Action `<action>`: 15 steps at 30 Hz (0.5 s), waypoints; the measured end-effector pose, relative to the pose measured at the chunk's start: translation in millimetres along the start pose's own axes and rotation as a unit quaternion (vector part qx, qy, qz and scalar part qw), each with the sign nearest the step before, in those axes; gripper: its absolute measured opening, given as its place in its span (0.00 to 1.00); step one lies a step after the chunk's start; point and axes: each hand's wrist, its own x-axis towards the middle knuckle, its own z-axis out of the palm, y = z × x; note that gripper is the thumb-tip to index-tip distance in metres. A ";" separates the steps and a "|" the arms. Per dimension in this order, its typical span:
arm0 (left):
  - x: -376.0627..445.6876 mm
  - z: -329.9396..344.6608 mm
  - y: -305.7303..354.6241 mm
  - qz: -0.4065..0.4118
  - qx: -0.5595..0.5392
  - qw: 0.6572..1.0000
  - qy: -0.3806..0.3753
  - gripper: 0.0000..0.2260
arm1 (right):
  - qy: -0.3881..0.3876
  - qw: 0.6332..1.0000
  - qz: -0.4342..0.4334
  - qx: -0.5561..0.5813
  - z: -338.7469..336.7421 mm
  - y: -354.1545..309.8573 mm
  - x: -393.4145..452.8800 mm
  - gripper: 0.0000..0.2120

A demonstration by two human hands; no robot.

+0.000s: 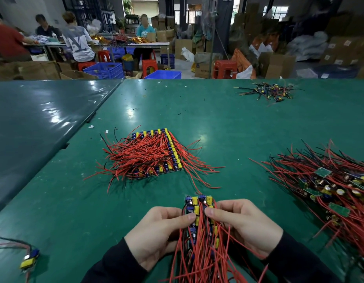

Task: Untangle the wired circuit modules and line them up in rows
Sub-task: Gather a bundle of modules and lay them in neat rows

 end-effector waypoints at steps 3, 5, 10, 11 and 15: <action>-0.3 0.2 -1.6 0.007 0.002 1.000 0.000 0.15 | -0.007 1.000 0.006 0.007 -0.8 3.0 0.1 0.09; 0.7 -0.2 -3.5 0.014 0.014 1.000 0.013 0.12 | -0.003 1.000 0.008 0.005 0.3 3.4 0.1 0.11; 1.3 2.1 -5.1 0.052 0.022 0.998 0.037 0.11 | 0.019 0.998 0.003 -0.055 1.2 -5.1 -3.8 0.28; 0.6 2.7 -4.8 0.055 0.015 0.998 0.041 0.12 | 0.015 0.997 0.006 -0.073 1.0 -6.6 -5.0 0.31; 0.5 4.6 -4.4 0.041 -0.022 0.998 0.046 0.15 | -0.022 0.995 0.021 -0.091 -2.1 -7.4 -5.8 0.26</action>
